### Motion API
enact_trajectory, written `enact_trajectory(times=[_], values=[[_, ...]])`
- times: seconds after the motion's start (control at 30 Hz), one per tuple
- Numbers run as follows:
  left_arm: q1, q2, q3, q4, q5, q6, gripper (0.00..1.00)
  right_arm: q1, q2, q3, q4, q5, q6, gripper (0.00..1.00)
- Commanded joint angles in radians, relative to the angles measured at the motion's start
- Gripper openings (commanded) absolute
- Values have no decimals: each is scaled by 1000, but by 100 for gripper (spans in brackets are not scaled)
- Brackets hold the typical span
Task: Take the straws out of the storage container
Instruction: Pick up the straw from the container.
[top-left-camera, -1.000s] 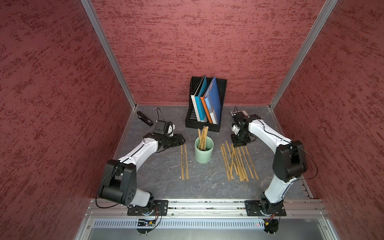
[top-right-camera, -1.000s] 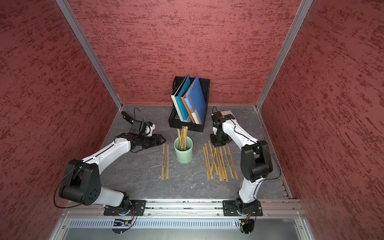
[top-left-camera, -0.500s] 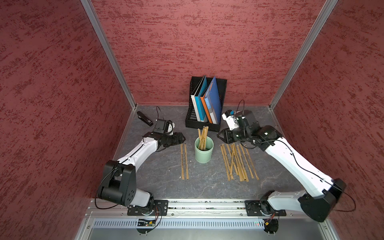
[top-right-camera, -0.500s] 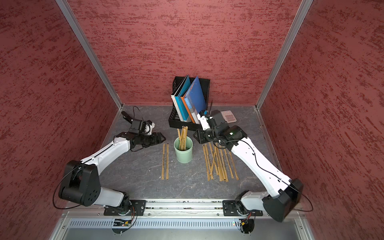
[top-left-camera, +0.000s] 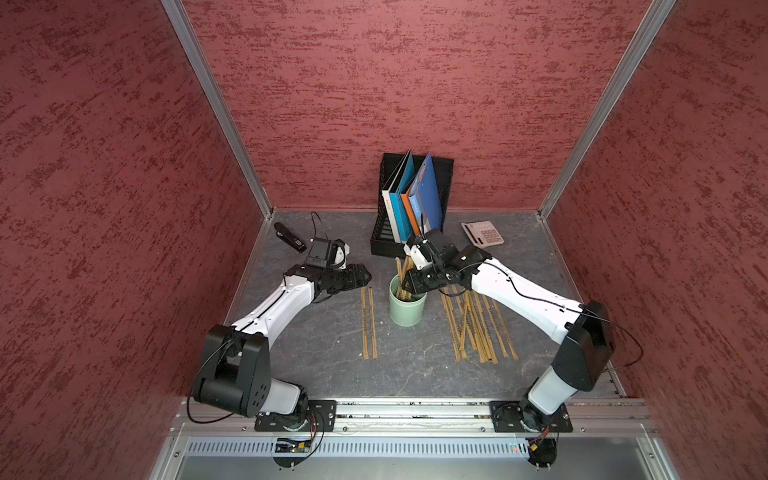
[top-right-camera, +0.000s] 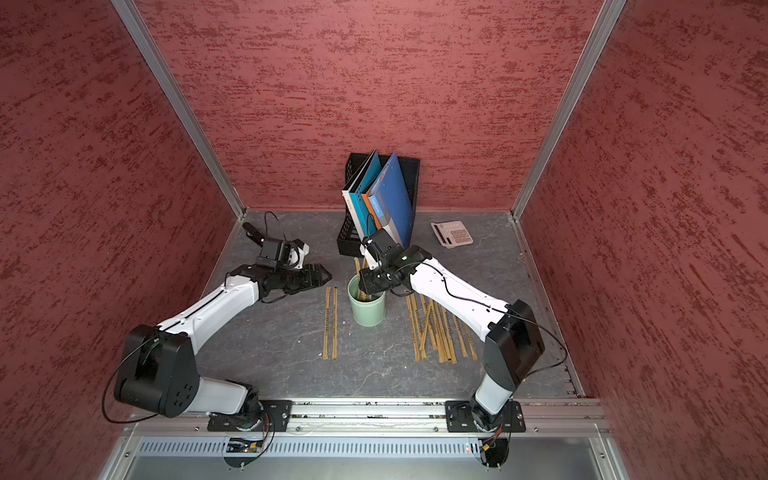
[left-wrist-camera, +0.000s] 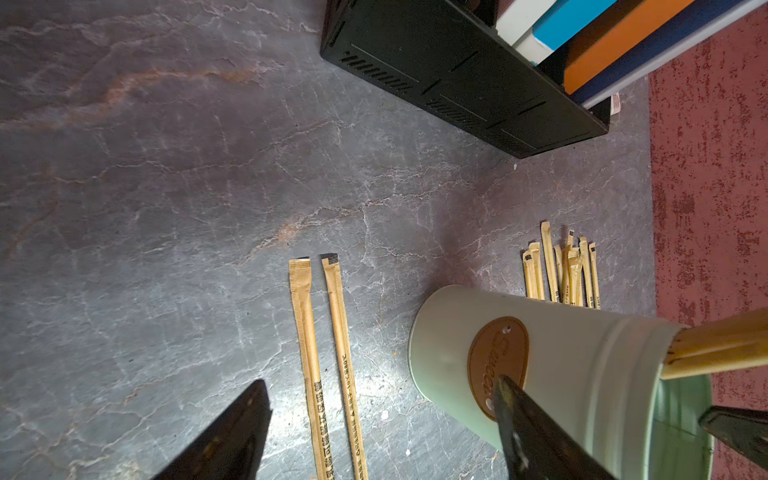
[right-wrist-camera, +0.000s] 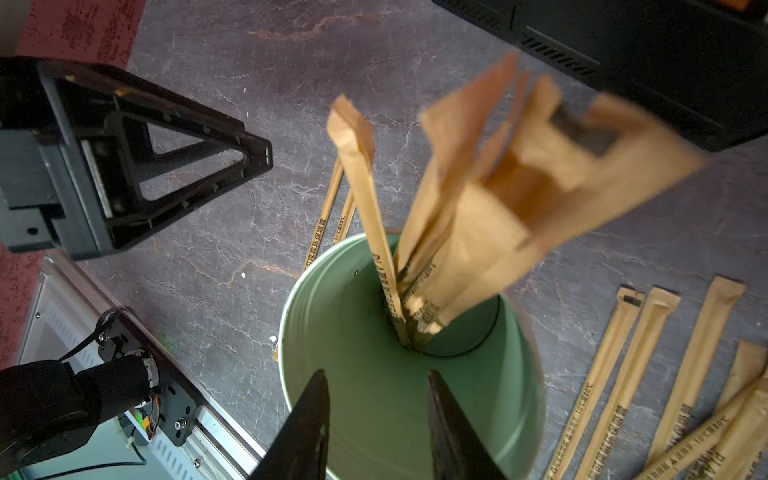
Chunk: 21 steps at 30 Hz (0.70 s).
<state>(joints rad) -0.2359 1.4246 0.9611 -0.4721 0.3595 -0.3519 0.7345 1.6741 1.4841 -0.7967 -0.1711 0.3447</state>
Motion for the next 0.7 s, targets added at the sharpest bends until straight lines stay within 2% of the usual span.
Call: enact_trajectory(times=[0.0,0.67], values=[[-4,-10,-2,8,5,-1,85,2,13,33,-2,47,13,36],[-2,-6,-9,0,-3,10,85,2,80,85,-47,113,10,31]])
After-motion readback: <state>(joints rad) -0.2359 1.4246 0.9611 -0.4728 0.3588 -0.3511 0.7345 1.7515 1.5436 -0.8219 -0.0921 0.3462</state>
